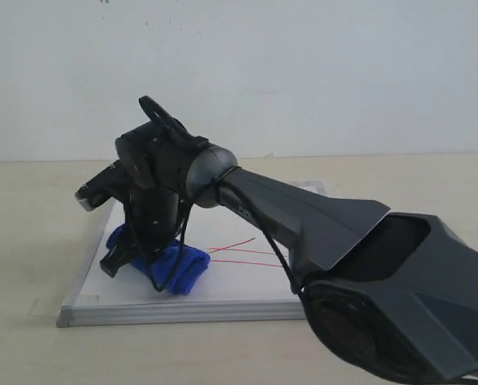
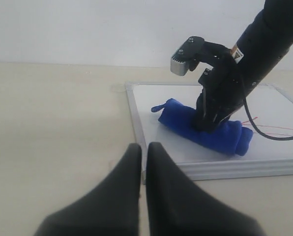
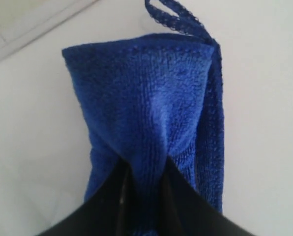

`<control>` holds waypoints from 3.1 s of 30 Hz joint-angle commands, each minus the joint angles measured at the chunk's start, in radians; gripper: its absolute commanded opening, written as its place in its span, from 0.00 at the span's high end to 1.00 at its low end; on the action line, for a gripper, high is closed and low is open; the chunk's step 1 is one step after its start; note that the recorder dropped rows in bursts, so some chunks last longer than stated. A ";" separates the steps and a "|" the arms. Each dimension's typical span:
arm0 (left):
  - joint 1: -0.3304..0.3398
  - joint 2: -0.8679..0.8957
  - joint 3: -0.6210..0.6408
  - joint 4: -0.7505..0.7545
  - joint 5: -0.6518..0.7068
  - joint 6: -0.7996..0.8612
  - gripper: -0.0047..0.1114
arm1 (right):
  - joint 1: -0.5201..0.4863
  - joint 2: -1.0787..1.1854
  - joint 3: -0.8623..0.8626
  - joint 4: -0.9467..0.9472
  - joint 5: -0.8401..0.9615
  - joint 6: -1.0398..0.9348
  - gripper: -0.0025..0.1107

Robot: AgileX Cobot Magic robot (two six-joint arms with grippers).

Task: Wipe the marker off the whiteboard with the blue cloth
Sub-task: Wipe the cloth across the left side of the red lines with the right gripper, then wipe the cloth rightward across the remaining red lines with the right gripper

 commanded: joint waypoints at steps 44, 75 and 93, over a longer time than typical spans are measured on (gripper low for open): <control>-0.002 -0.003 0.003 0.001 -0.003 0.000 0.93 | -0.249 -0.146 0.318 -0.127 0.057 0.133 0.98; -0.002 -0.003 0.003 0.001 -0.003 0.000 0.93 | -0.292 -0.254 0.565 -0.108 0.057 0.161 0.98; -0.002 -0.003 0.003 0.001 -0.003 0.000 0.93 | -0.111 -0.304 0.570 -0.025 0.057 -0.053 0.98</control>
